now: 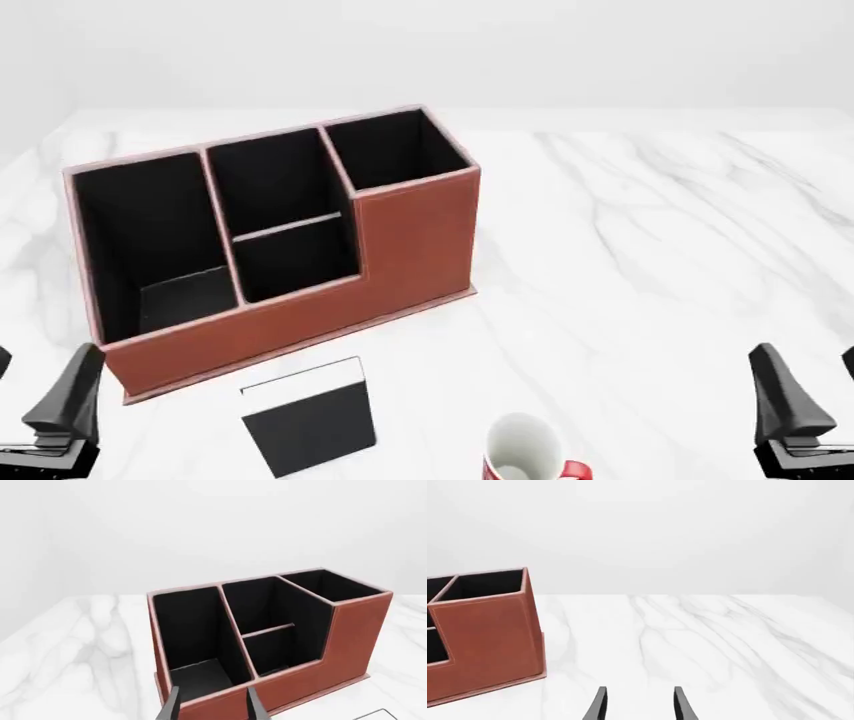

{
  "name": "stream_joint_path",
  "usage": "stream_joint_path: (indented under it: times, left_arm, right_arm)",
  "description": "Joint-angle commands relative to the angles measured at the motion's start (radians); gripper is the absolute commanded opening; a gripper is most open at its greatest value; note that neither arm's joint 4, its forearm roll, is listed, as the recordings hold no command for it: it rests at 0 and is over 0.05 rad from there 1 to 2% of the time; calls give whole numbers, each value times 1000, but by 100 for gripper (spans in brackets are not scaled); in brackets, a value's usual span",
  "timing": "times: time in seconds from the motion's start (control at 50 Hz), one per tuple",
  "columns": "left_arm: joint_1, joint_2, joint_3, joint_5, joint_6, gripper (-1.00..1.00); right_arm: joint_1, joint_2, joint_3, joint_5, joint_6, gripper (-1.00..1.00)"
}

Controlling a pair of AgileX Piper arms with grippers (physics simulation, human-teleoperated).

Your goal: Pick up the book and place it in the front compartment of the caddy.

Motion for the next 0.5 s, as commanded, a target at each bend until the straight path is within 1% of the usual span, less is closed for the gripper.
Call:
stream_joint_path:
  times: [0.02,0.32,0.34,0.36,0.38,0.4,0.42,0.44,0.46,0.5]
  left_arm:
    - [0,5,-8,2,2,100]
    - [0,6,-16,8,3,100]
    - [0,-3,2,0,-1,100]
    - [0,5,-16,8,5,100]
    - [-4,14,-17,4,5,100]
    - [14,106,-12,-54,-4,100]
    - [13,182,-8,-111,-13,100]
    - [-25,229,-12,-149,14,100]
    - [-64,203,-14,-139,26,100]
    - [-99,177,-8,-132,-4,100]
  right_arm:
    - [0,7,-4,-3,-2,100]
    - [0,13,-3,-10,-2,100]
    - [0,12,-2,-8,-14,100]
    - [0,14,-3,-11,-2,100]
    - [0,14,-3,-11,-2,100]
    - [0,14,-3,-11,-2,100]
    - [0,14,-3,-11,-2,100]
    - [0,14,-3,-12,-2,100]
    - [0,15,-3,-12,-2,100]
    - [0,16,-2,-13,-2,100]
